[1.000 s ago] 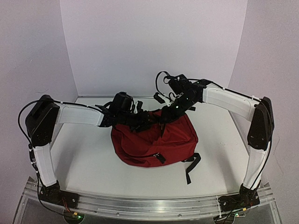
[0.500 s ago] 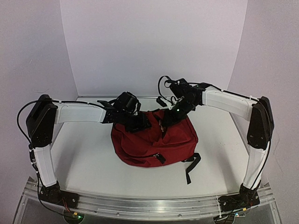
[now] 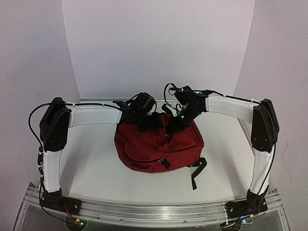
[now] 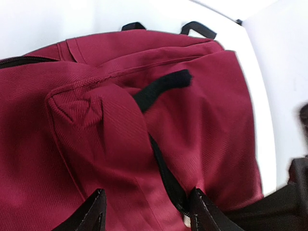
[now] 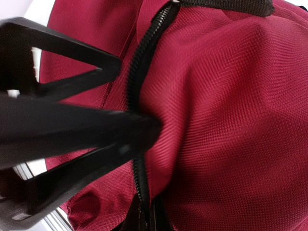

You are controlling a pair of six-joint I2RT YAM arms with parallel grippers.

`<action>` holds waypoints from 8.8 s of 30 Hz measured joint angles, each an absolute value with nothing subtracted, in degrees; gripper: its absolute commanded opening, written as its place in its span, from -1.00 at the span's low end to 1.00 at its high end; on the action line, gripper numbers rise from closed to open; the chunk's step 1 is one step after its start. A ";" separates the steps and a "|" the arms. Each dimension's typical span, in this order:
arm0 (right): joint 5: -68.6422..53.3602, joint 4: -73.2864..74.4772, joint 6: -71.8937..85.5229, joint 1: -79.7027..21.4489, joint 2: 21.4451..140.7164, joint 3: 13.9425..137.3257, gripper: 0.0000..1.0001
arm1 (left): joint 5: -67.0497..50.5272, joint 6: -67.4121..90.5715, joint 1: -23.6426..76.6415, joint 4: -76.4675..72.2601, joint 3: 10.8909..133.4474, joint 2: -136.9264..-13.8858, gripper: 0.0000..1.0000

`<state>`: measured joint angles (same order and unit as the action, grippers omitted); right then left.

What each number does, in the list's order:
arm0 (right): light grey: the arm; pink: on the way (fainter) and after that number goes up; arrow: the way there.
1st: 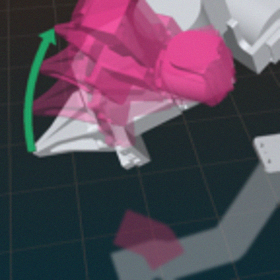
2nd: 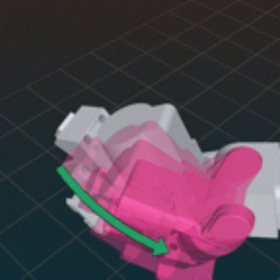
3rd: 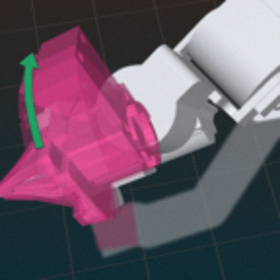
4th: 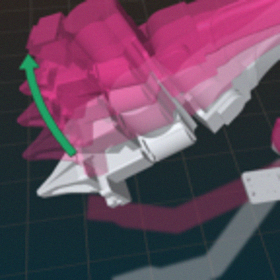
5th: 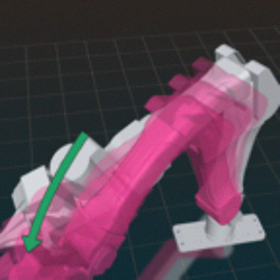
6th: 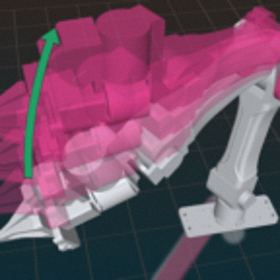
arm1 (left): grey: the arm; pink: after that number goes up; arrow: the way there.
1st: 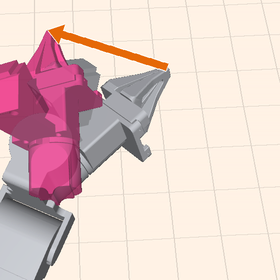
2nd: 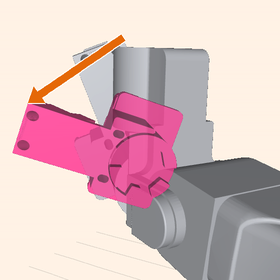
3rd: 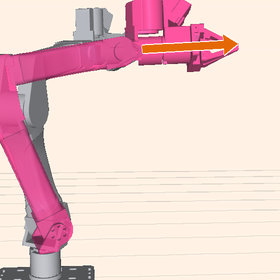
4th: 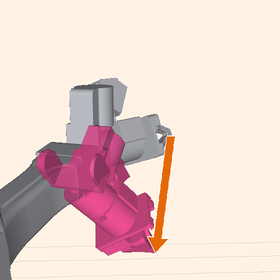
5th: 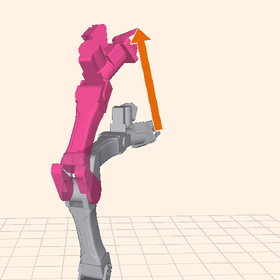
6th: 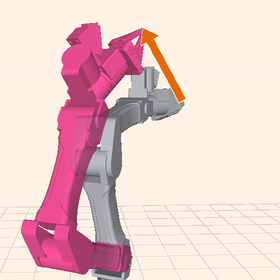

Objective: Pack the student bag
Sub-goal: Place the stationery in the student bag, then adjust the student bag at the center of the board, then zip the student bag at the center of the board.

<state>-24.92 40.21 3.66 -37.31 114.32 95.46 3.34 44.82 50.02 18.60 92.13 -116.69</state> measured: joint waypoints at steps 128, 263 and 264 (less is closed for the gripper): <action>-51.83 40.25 -2.54 -30.75 106.80 83.79 0.83 | -16.08 50.13 27.88 -1.60 62.44 -99.61 0.61; -32.16 38.37 -2.43 -32.53 100.58 80.60 -0.23 | -4.29 35.14 50.09 18.07 65.17 -93.47 0.02; -34.03 38.24 -1.69 -31.07 100.08 79.72 -0.22 | -4.22 33.16 51.29 19.69 66.15 -93.10 0.04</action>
